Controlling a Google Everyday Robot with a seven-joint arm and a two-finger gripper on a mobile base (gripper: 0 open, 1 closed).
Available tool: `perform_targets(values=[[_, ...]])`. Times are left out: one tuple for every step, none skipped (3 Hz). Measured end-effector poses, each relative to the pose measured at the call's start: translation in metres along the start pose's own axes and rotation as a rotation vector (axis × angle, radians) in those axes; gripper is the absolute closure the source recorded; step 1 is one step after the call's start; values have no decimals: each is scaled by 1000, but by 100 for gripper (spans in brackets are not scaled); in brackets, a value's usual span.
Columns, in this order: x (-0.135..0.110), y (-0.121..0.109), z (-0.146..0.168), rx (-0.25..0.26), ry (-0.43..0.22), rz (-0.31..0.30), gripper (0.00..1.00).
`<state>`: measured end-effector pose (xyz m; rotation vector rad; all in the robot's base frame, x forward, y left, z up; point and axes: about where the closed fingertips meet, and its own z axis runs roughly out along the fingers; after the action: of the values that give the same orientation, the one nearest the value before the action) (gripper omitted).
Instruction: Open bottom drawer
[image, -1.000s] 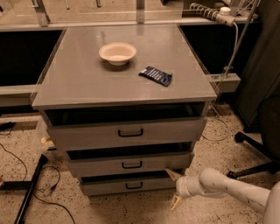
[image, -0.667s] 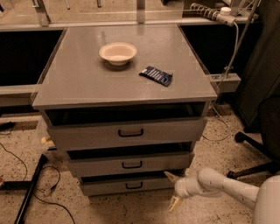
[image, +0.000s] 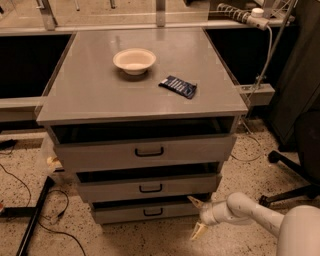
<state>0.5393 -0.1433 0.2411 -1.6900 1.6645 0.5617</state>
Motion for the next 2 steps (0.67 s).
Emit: perform_targets(values=[[4, -8, 8, 23, -2, -11, 0], [8, -14, 15, 51, 9, -19, 0]])
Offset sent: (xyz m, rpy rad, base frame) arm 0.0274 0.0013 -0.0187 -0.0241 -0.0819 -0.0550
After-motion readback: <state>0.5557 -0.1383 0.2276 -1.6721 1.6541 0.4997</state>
